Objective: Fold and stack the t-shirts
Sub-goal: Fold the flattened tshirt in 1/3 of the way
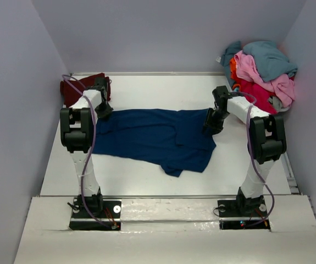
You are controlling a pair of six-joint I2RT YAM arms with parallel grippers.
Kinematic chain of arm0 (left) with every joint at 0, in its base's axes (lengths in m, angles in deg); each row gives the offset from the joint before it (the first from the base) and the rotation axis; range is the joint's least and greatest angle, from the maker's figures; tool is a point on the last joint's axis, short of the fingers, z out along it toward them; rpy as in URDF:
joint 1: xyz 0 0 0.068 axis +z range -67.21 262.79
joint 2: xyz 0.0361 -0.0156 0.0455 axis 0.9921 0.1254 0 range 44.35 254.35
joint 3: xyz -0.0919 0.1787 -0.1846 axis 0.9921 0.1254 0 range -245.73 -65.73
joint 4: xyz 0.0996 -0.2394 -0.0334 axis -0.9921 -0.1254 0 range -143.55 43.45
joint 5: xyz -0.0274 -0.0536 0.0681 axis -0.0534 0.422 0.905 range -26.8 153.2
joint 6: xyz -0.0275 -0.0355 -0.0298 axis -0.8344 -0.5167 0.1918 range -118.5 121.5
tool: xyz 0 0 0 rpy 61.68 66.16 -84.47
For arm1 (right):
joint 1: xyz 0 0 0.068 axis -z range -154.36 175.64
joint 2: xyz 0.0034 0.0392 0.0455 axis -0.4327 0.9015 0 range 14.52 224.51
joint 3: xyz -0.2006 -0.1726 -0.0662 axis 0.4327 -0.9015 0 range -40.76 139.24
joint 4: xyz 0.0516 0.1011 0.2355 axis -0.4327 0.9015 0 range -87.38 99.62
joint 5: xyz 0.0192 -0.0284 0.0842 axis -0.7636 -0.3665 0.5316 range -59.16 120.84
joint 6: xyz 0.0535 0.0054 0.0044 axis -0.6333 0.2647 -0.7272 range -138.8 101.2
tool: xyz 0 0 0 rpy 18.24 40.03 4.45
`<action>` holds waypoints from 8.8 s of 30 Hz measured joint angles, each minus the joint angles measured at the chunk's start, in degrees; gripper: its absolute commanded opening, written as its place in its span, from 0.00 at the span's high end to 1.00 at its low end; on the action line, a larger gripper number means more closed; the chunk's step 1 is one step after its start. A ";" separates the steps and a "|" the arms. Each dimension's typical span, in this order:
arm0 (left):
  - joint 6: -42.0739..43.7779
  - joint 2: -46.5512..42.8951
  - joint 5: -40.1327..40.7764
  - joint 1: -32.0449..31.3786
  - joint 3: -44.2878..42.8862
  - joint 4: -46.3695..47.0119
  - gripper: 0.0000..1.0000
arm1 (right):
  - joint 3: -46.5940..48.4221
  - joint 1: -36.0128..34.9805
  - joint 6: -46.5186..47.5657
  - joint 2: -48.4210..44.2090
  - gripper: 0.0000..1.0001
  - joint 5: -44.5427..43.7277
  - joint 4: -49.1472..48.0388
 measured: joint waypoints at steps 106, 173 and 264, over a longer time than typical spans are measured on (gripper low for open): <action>0.83 6.10 -3.19 0.46 -10.43 -5.07 0.41 | -16.94 8.24 1.53 -11.78 0.41 -3.74 0.20; 4.63 15.78 -2.25 -6.10 -27.06 -11.78 0.33 | 26.18 1.73 3.96 20.15 0.52 -7.82 3.93; -5.53 -12.96 1.36 -7.13 17.55 3.26 0.41 | 12.83 -2.29 6.19 6.58 0.51 -6.97 2.47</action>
